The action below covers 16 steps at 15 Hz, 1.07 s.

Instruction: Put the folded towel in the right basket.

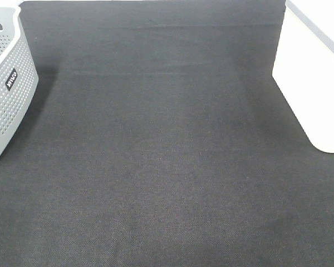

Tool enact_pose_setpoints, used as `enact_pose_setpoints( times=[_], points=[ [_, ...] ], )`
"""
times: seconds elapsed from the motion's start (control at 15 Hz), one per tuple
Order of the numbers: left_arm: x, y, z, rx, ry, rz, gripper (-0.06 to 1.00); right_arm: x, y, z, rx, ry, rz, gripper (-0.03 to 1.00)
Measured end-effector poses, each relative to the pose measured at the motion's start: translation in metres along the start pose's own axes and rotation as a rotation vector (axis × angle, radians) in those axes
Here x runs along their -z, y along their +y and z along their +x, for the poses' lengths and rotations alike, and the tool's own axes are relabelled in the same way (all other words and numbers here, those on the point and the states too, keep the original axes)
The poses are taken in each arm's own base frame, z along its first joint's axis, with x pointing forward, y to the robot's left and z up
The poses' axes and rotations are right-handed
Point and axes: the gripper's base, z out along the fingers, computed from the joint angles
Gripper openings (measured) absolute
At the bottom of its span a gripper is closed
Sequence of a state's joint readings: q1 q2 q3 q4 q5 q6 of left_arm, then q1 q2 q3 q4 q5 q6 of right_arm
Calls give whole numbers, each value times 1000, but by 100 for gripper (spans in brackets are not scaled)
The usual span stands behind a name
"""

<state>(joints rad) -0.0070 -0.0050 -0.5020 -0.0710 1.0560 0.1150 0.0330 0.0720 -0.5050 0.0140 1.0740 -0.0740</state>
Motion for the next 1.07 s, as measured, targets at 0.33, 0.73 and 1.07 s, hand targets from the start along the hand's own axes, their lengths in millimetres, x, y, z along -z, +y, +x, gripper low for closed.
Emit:
enact_pose_setpoints(
  times=[0.33, 0.73, 1.07],
  points=[
    [0, 0, 0, 0, 0, 0, 88, 1, 0, 0, 0, -4, 0, 77],
    [0, 0, 0, 0, 0, 0, 88, 1, 0, 0, 0, -4, 0, 77],
    [0, 0, 0, 0, 0, 0, 88, 1, 0, 0, 0, -4, 0, 77]
  ],
)
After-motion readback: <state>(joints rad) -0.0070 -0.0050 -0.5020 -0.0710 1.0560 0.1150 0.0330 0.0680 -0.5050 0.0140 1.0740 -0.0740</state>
